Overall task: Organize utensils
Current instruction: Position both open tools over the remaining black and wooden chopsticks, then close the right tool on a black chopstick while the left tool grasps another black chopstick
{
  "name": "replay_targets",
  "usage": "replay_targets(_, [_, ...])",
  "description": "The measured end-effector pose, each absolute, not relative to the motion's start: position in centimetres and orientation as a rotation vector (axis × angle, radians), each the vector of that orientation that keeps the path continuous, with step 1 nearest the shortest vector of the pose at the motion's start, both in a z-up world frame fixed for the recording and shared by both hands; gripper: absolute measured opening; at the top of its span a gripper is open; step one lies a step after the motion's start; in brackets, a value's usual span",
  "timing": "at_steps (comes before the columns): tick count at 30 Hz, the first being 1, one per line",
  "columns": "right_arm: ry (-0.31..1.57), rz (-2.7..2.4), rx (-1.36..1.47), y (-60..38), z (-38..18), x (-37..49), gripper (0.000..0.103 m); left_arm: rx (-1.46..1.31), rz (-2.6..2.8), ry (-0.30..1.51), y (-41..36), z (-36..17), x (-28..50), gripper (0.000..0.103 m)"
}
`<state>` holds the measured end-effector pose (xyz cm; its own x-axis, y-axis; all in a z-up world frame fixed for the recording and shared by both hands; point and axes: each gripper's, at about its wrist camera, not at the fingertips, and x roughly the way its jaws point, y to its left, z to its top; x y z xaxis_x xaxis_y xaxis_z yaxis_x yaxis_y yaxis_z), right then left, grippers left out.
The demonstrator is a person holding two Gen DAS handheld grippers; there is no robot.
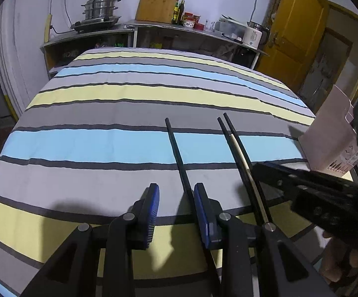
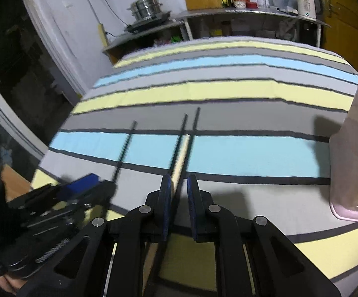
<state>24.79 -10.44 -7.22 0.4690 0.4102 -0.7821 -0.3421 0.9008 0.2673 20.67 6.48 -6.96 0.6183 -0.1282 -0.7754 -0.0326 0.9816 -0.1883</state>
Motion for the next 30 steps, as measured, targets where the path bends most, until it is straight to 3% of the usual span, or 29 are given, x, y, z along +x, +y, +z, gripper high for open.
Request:
replay_targets(17, [0.985, 0.399, 0.046, -10.8, -7.3, 25.5, 0.016, -0.226, -0.054, 0.911, 6.8, -7.1, 22.2, 0.03])
replay_targets(25, [0.972, 0.396, -0.009, -9.7, -7.5, 26.6, 0.016, -0.098, -0.01, 0.911, 5.1, -7.3, 23.6, 0.03])
replay_targets(27, [0.967, 0.391, -0.03, -9.4, -7.5, 26.7, 0.013, -0.07, 0.005, 0.91, 4.7, -7.3, 23.8, 0.028])
replay_targets(30, [0.968, 0.388, -0.042, -9.3, -7.5, 27.1, 0.008, -0.063, 0.013, 0.912, 4.7, -7.2, 24.2, 0.016])
